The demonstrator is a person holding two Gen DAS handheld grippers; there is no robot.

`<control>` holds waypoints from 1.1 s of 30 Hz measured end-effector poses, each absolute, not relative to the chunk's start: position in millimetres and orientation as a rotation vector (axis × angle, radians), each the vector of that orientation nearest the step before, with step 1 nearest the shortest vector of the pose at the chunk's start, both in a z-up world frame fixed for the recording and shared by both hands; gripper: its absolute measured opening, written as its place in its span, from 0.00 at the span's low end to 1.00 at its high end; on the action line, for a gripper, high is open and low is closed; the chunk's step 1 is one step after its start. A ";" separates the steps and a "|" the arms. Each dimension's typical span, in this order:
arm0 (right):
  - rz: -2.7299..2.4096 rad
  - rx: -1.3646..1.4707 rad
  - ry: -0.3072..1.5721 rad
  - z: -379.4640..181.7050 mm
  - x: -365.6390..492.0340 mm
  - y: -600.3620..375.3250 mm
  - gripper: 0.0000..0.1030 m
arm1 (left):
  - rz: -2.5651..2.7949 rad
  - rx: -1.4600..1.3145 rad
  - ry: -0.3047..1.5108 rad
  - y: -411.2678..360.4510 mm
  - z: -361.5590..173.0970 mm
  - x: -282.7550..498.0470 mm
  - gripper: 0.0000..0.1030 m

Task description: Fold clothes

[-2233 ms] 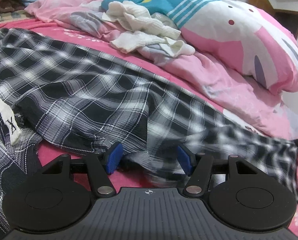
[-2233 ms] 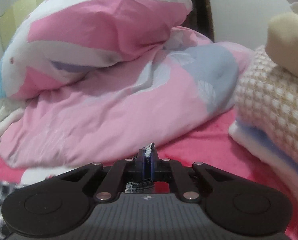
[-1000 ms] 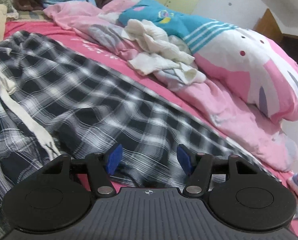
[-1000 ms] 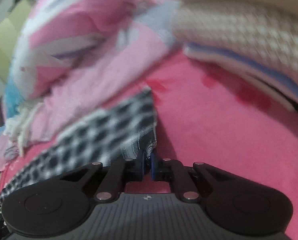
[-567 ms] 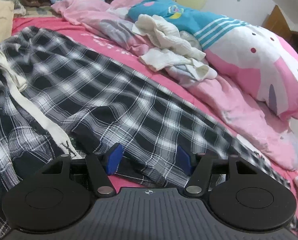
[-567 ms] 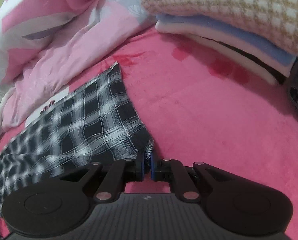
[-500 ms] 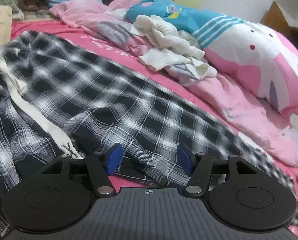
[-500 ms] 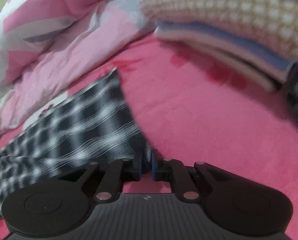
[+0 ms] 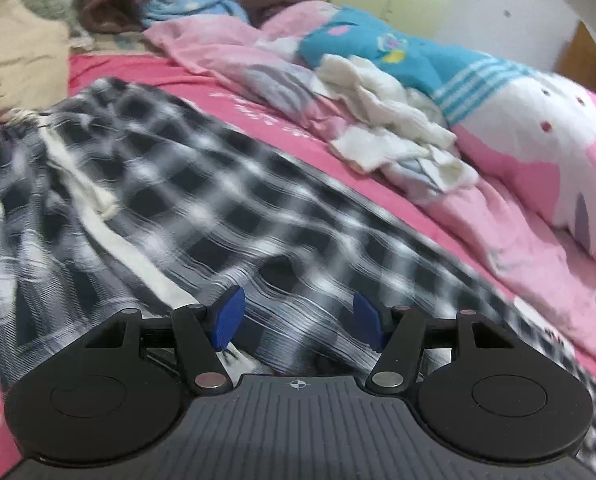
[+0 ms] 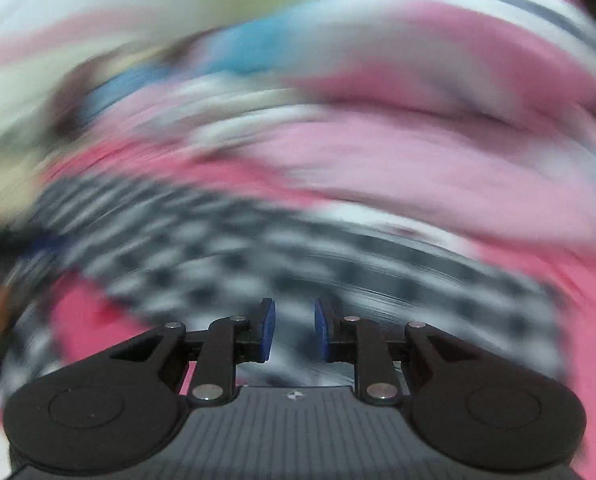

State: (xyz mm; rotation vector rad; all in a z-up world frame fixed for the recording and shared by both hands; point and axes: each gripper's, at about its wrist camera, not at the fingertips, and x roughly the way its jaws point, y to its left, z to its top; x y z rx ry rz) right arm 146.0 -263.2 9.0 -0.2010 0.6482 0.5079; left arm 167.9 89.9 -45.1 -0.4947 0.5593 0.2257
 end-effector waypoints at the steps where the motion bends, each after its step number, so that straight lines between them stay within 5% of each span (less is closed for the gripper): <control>1: 0.598 -0.290 0.623 2.3 145.6 -229.6 0.28 | 0.235 -0.504 0.557 94.3 -44.5 167.0 0.58; 9: 0.890 -0.661 0.525 -54.3 148.8 -77.0 0.28 | 0.315 -0.568 0.554 126.5 -44.5 162.5 0.58; 12: 0.890 -0.687 0.501 -63.7 159.2 -67.6 0.16 | 0.329 -0.575 0.549 131.9 -43.3 160.8 0.58; 13: 0.883 -0.684 0.499 -63.4 161.2 -66.4 0.00 | 0.332 -0.576 0.545 133.0 -42.6 160.0 0.58; 19: 0.920 -0.577 0.521 -50.2 157.4 -79.1 0.00 | 0.317 -0.548 0.521 128.5 -38.3 159.7 0.58; 22: 0.917 -0.581 0.550 -56.5 157.6 -80.6 0.03 | 0.268 -0.501 0.532 115.4 -39.3 163.1 0.58; 26: 0.917 -0.470 0.535 -36.0 168.6 -98.4 0.35 | 0.223 -0.427 0.568 98.3 -43.6 168.9 0.58; 33: 0.705 -0.195 0.687 -6.6 280.0 -126.6 0.32 | 0.265 -0.392 0.647 90.5 -59.1 178.9 0.58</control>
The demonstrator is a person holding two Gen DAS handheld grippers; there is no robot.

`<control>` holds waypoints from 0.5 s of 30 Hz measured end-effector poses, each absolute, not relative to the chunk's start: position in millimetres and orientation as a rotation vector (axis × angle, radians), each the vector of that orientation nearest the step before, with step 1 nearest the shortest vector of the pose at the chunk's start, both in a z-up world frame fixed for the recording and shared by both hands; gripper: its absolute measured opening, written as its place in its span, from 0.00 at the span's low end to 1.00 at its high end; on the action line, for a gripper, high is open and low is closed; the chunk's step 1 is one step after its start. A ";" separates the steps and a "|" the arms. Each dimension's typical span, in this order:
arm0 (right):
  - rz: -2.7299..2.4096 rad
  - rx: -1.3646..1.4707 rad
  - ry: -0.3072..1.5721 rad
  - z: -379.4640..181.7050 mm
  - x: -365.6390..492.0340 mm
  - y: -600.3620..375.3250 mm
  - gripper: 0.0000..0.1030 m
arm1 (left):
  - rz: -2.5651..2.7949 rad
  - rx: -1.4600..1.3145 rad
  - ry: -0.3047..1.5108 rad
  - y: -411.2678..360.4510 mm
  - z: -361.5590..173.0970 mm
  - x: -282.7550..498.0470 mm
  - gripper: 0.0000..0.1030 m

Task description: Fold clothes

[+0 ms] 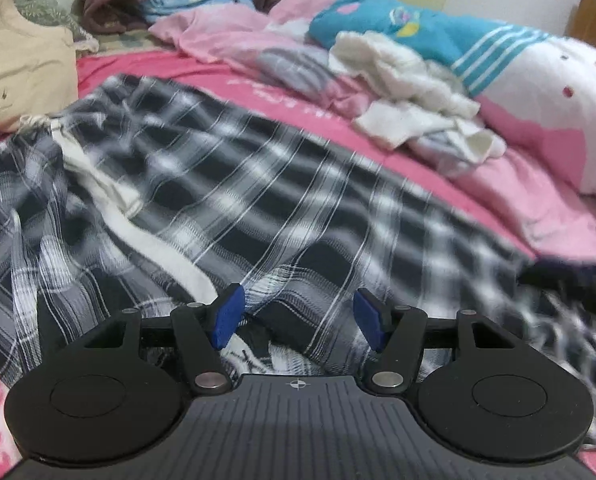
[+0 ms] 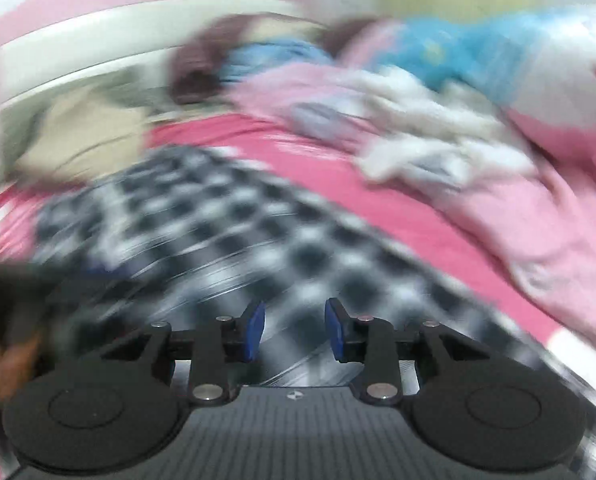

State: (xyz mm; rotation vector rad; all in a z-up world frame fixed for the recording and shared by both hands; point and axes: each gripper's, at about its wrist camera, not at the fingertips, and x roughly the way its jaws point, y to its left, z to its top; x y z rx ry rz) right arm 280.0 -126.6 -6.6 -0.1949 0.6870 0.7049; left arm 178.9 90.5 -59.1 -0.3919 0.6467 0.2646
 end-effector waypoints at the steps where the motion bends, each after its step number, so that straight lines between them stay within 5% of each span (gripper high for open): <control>1: 0.687 -0.164 0.714 -10.2 299.5 -122.4 0.31 | 0.270 -0.391 0.653 90.5 -60.2 179.7 0.58; 9: 0.461 -0.082 0.788 -65.7 405.2 -94.5 0.24 | 0.270 -0.398 0.665 94.9 -63.1 178.7 0.59; 15: 0.429 -0.076 0.748 -43.7 391.2 -81.3 0.25 | 0.275 -0.416 0.666 95.7 -62.5 177.8 0.59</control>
